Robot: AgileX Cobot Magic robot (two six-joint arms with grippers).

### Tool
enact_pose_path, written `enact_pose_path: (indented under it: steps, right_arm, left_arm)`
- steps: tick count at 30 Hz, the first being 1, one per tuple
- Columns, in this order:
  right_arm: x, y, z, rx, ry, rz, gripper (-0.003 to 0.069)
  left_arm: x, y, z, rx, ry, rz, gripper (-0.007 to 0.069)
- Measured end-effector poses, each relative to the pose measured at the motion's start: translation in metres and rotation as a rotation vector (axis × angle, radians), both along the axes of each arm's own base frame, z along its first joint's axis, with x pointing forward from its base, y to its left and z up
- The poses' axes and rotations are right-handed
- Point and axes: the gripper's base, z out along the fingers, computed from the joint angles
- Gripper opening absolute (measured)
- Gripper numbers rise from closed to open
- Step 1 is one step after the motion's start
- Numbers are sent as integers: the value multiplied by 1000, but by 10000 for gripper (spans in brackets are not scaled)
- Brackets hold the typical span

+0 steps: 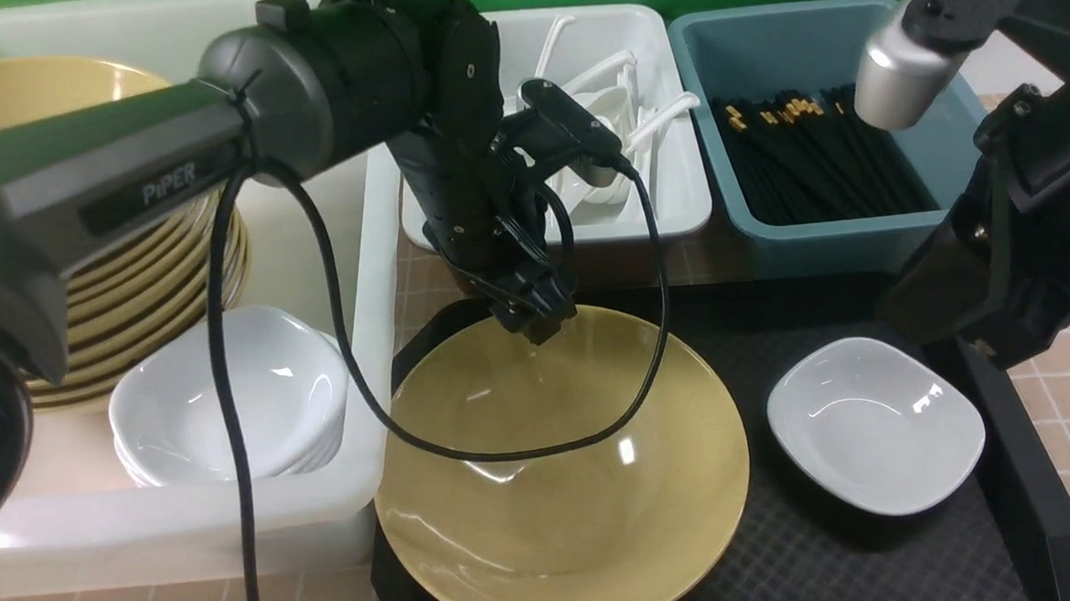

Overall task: On brown table put chopsticks spoon bowls plates into blue grey white boxes.
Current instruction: 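Grasp the large bowl on the tray by its rim, then place the tan bowl onto the bowl stack in the left bin with the left gripper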

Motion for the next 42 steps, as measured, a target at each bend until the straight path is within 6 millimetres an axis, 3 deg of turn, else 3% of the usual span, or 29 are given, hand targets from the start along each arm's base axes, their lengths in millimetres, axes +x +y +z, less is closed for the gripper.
enact_pose_path:
  steps: [5,9,13,14,15,20,21,22,23,27,28,31,33,38,42]
  right_arm:
    - [2,1,1,7,-19,0,228]
    - [4,1,2,20,-46,-4,228]
    - [4,2,2,13,-63,22,212]
    - [4,2,2,12,-63,24,206]
    - [4,3,2,9,-67,37,169]
    - [-2,13,11,19,-99,96,42]
    - [-3,14,12,20,-104,104,39]
    - [-8,23,23,33,-140,159,36]
    - [-9,24,24,34,-145,167,36]
    - [-28,55,54,95,-233,320,37]
    - [-29,56,56,97,-237,326,37]
    - [-37,76,71,130,-279,411,37]
    - [-37,83,76,133,-291,432,37]
    - [-29,88,70,53,-290,434,37]
    - [-24,88,63,-1,-282,430,37]
  left_arm:
    - [-5,-3,-10,-13,103,26,437]
    - [-9,-5,-36,27,251,41,318]
    - [-17,-3,-32,33,329,65,150]
    - [-18,-3,-31,31,335,70,141]
    - [-21,-4,-18,0,334,84,74]
    - [-25,-2,31,-81,205,107,5]
    - [-25,-2,34,-84,199,107,5]
    - [-26,3,55,-106,136,109,6]
    - [-28,5,63,-118,119,111,6]
    - [-40,35,138,-315,4,160,6]
    - [-39,36,139,-323,6,165,6]
    - [-48,93,191,-501,-76,283,6]
    - [-48,139,209,-585,-117,404,6]
    - [-48,257,222,-736,-226,757,6]
    - [-60,320,215,-750,-279,959,6]
